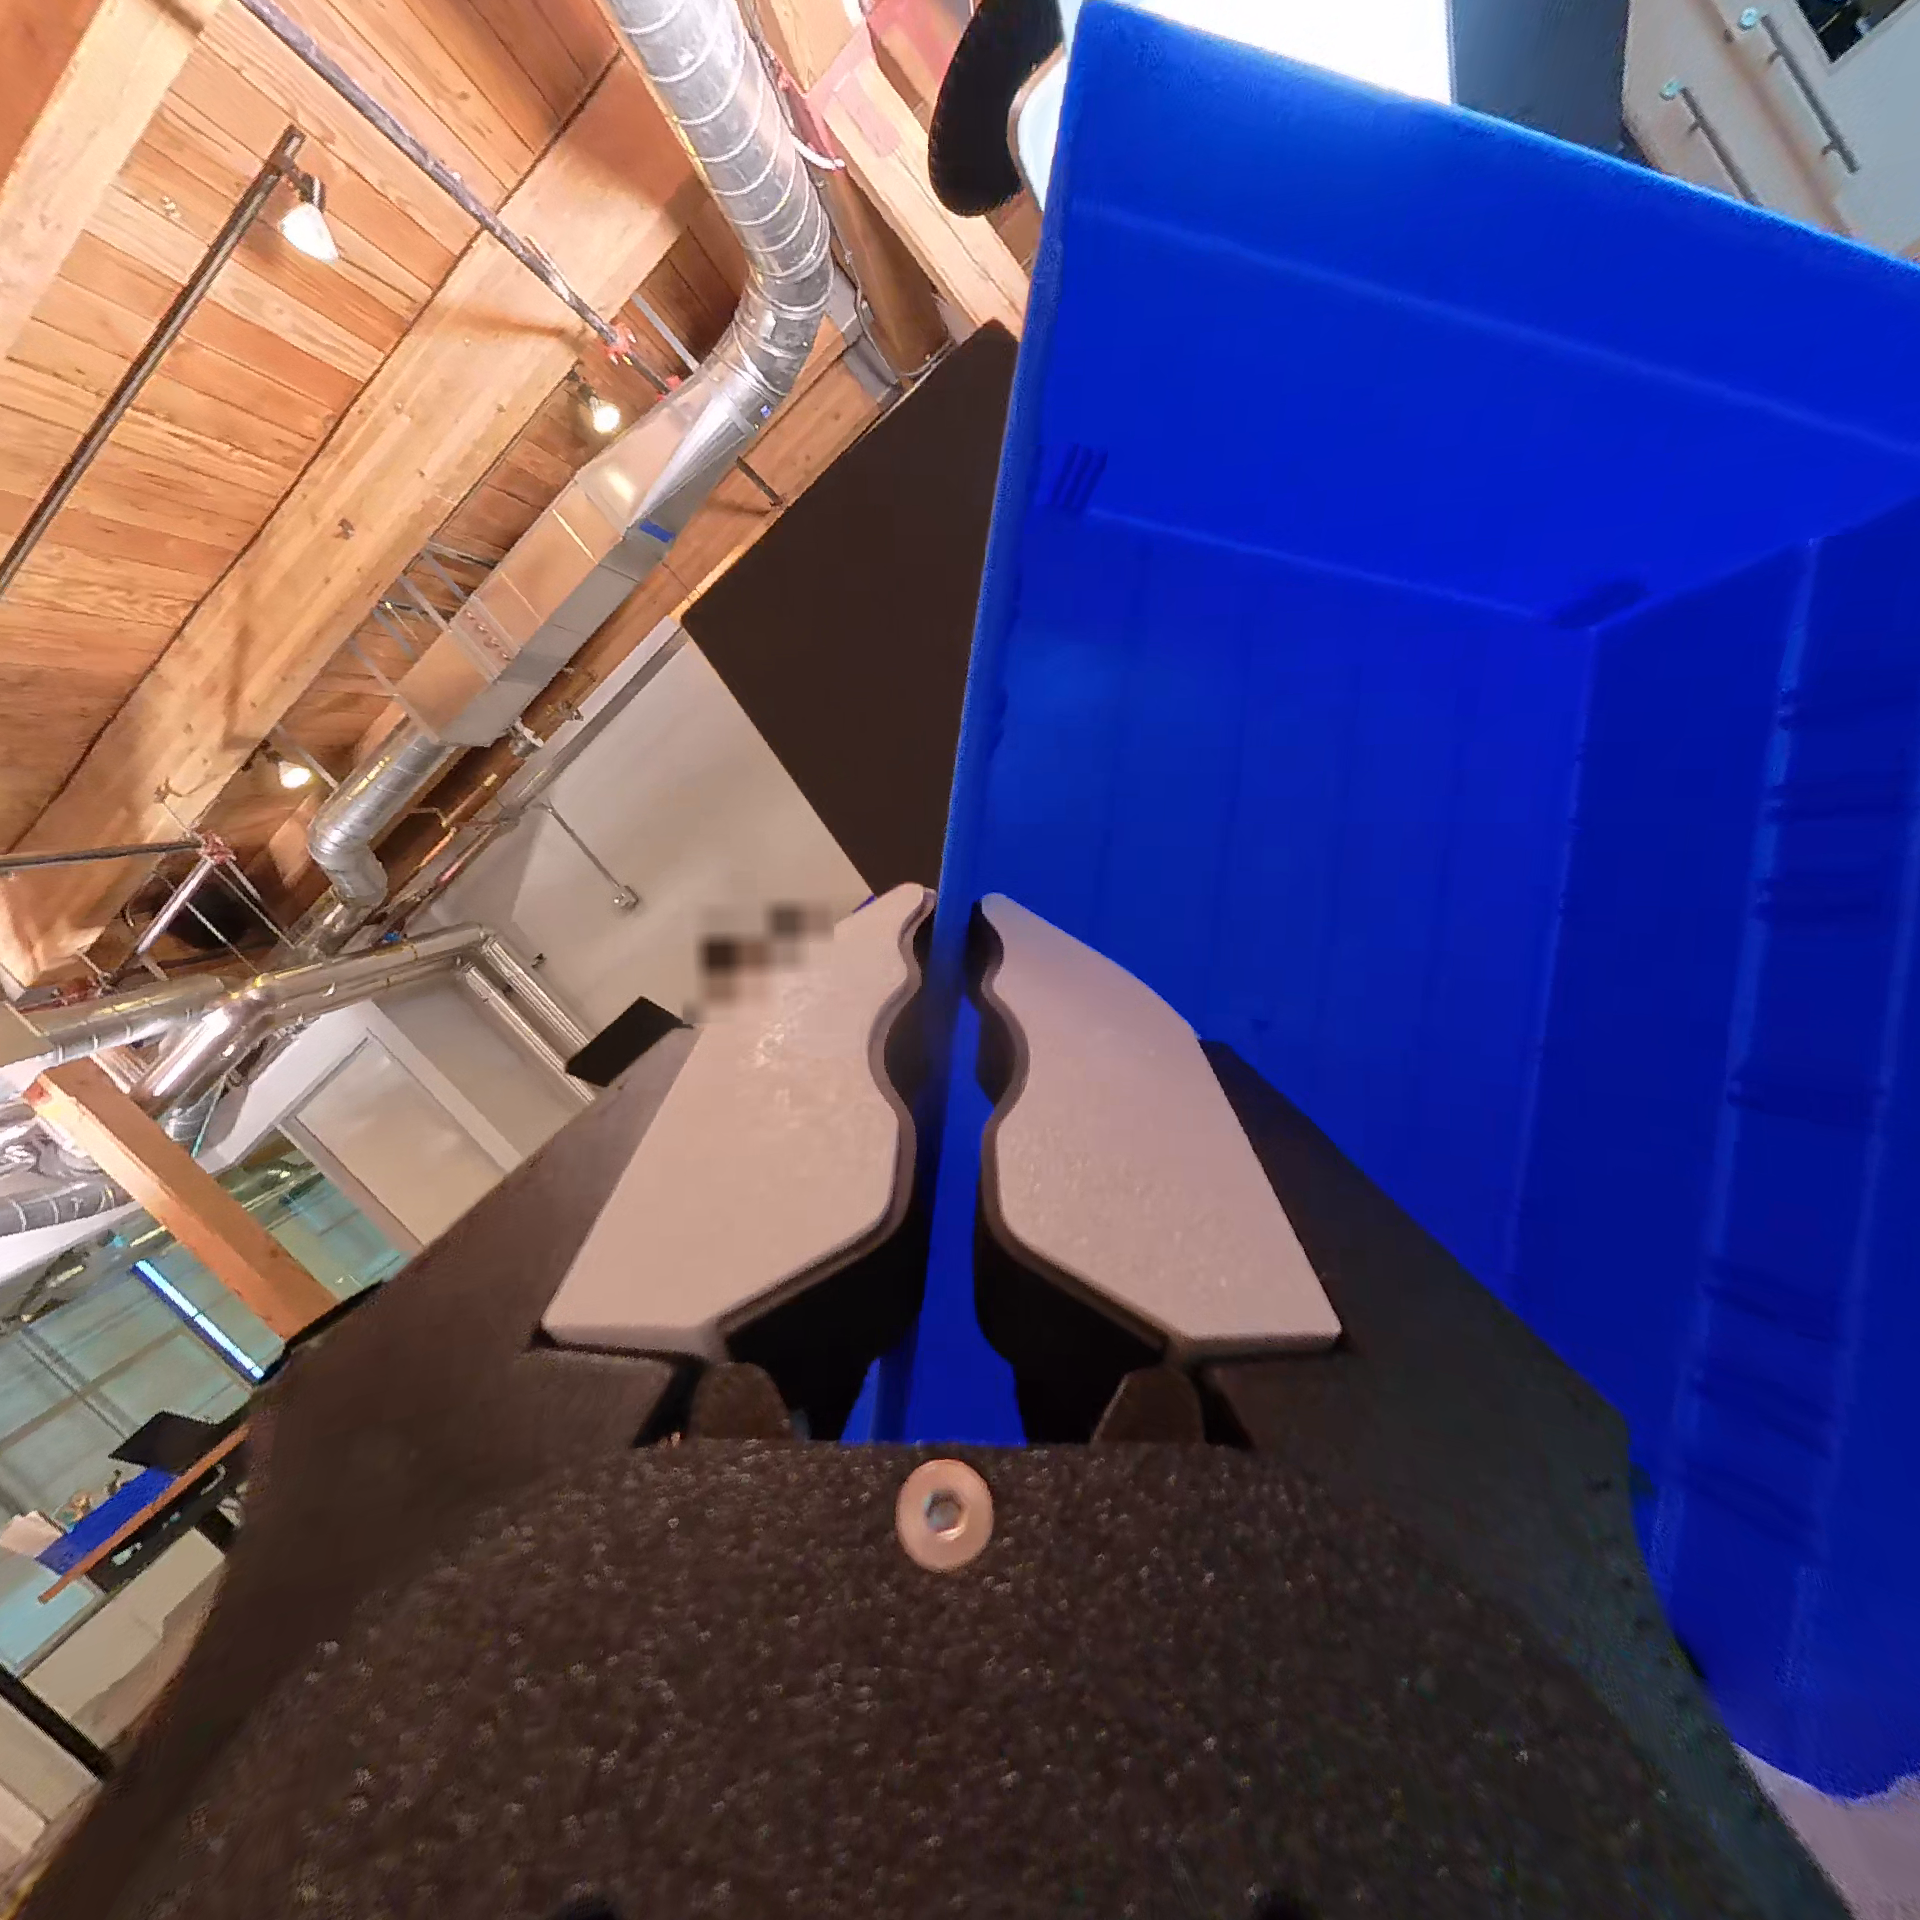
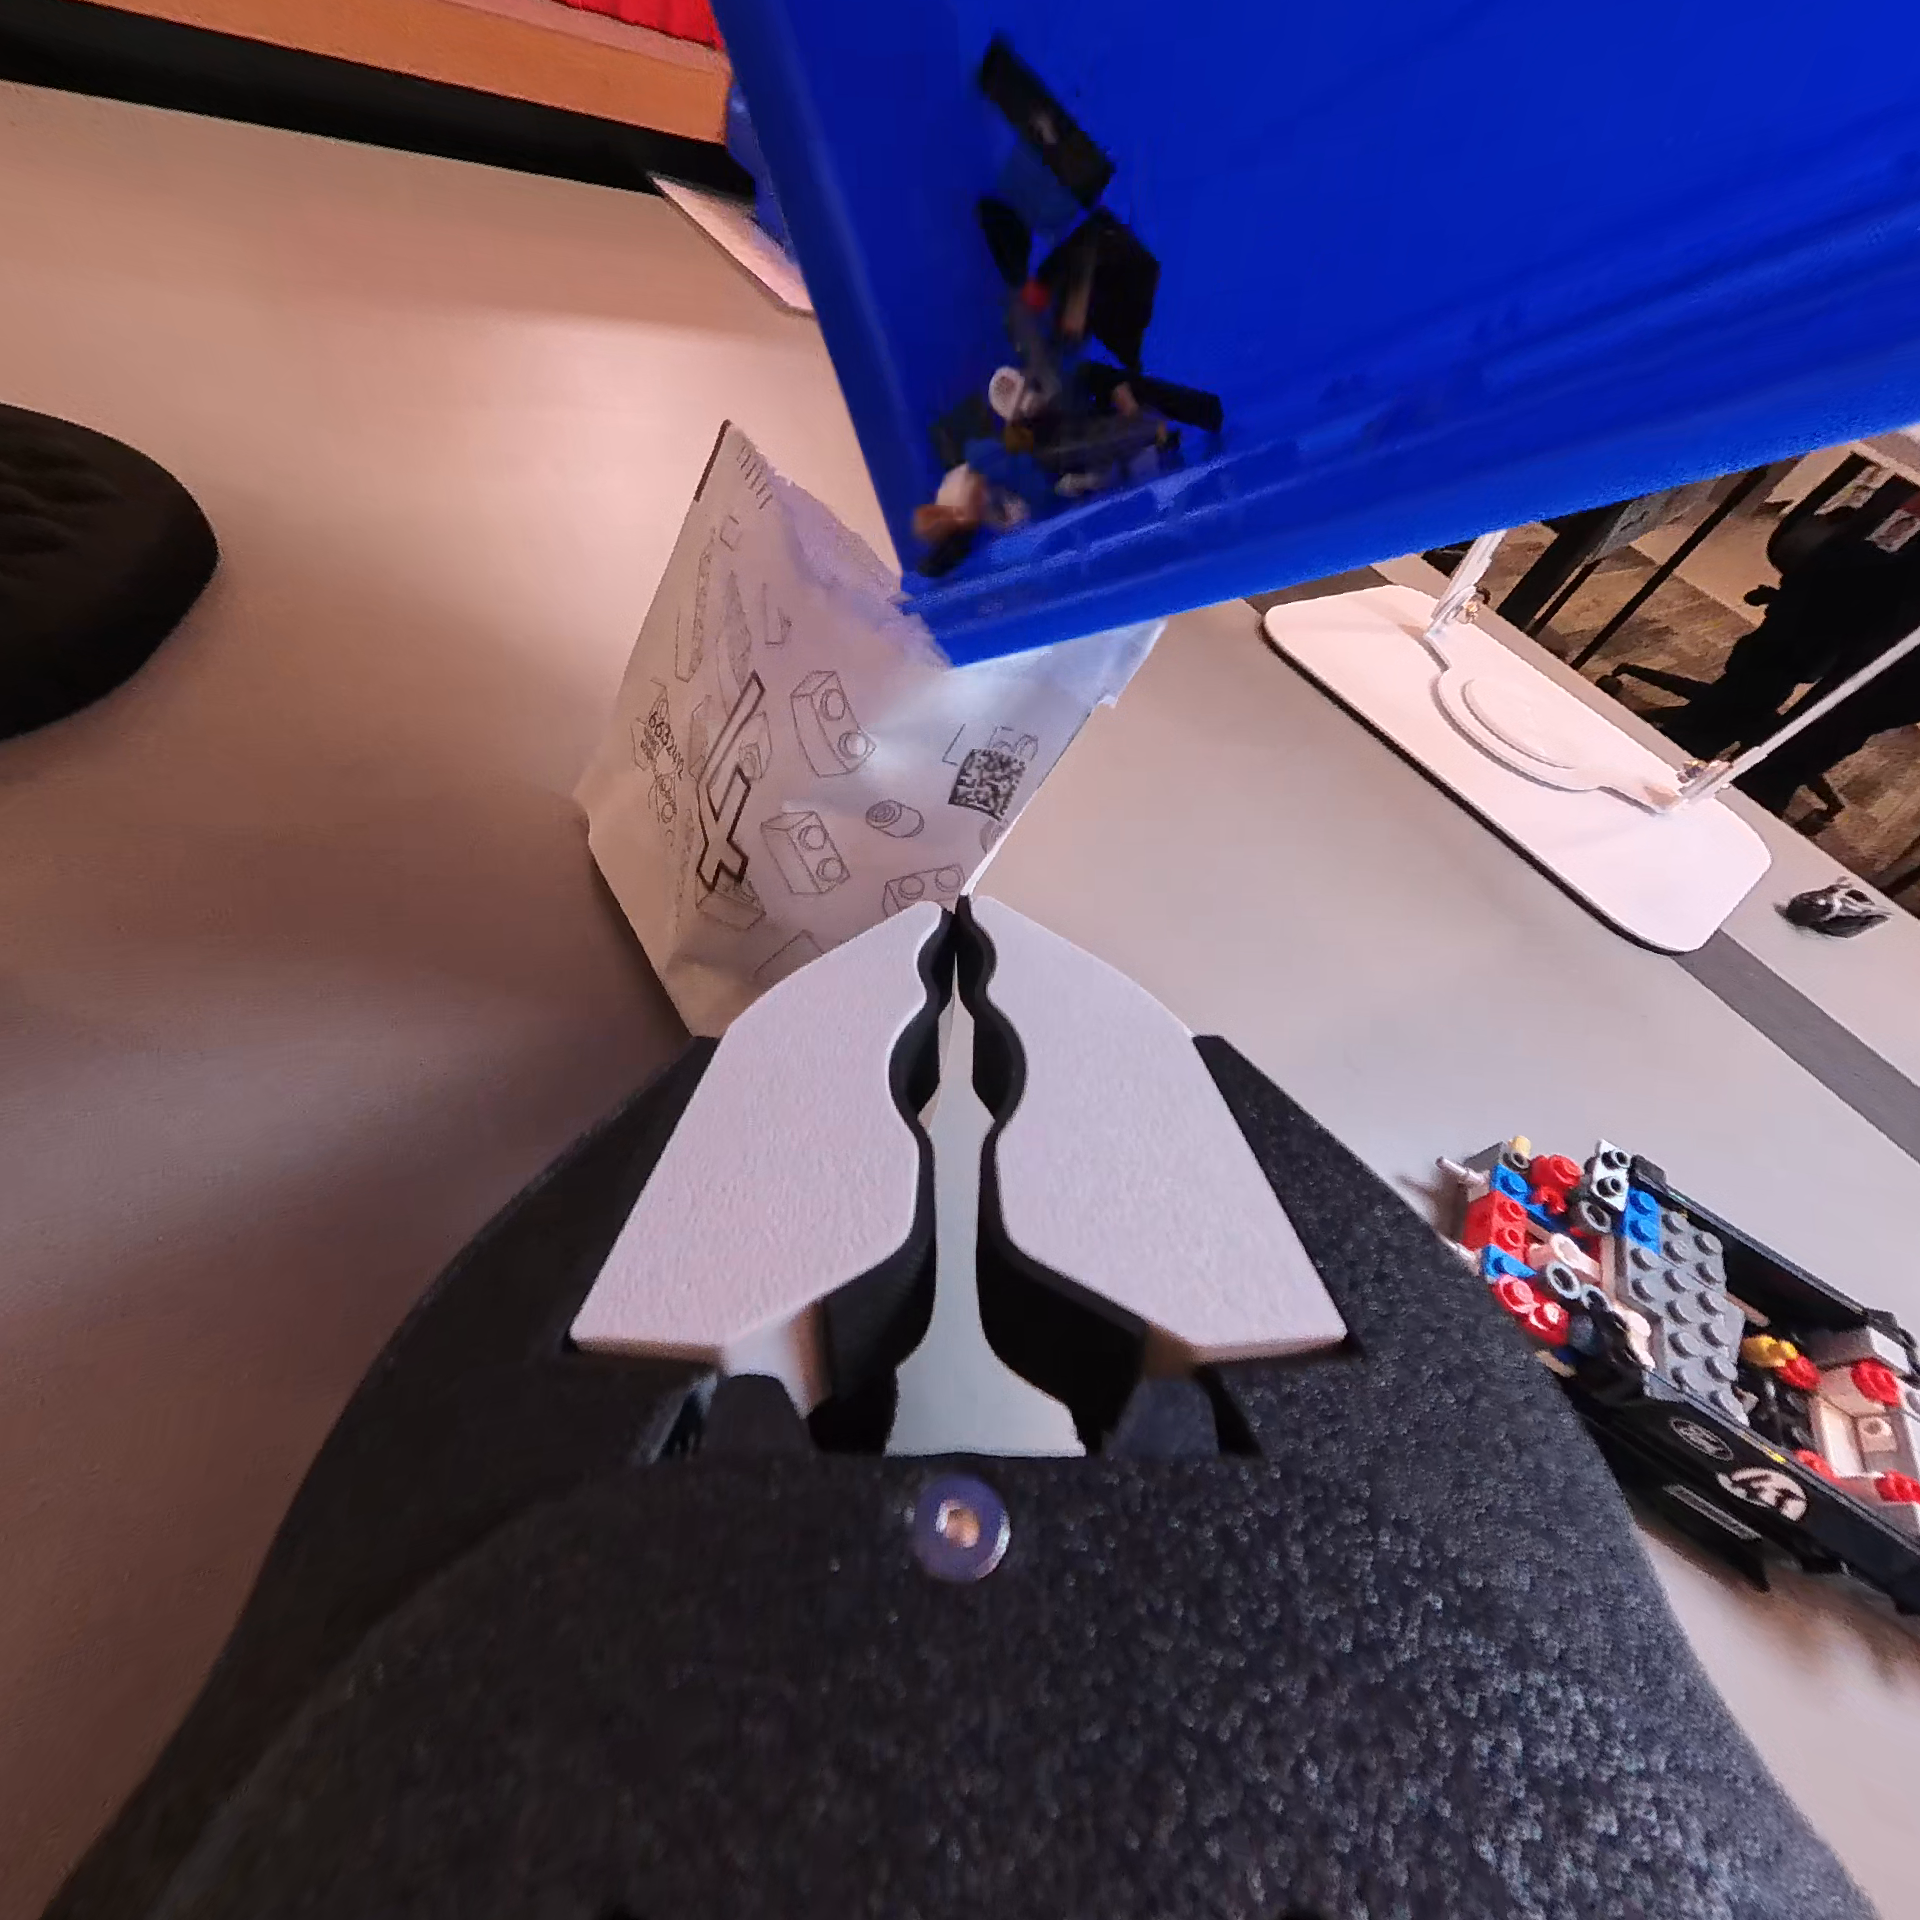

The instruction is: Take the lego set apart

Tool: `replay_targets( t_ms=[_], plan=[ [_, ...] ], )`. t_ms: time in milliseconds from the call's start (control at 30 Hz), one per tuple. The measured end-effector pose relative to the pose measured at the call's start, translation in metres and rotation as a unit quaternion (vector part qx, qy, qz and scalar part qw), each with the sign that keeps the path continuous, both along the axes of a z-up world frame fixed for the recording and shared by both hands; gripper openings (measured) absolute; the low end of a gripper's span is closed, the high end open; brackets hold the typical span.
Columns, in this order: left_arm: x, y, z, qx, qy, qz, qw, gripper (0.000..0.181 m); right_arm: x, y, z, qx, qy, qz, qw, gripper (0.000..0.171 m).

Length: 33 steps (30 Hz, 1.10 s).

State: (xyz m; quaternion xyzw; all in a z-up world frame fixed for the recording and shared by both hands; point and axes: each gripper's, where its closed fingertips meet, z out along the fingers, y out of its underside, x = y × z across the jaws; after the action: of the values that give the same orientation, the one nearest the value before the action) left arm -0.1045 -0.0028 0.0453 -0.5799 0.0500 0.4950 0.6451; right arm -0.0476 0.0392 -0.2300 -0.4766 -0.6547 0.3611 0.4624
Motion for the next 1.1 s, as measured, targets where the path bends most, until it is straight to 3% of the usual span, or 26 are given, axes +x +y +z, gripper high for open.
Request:
replay_targets(
  t_ms=[400, 1100],
  plan=[
    [0.024, 0.003, 0.005, 0.005, 0.049, -0.022, 0.999, 0.004, 0.000, 0.003, 0.000, -0.002, -0.001, -0.001, 1.000, 0.000],
    [0.051, -0.044, 0.002, 0.104, 0.125, -0.053, 0.985, 0.005, 0.001, 0.002, 0.000, -0.003, 0.003, -0.002, 1.000, 0.000]
  ],
)
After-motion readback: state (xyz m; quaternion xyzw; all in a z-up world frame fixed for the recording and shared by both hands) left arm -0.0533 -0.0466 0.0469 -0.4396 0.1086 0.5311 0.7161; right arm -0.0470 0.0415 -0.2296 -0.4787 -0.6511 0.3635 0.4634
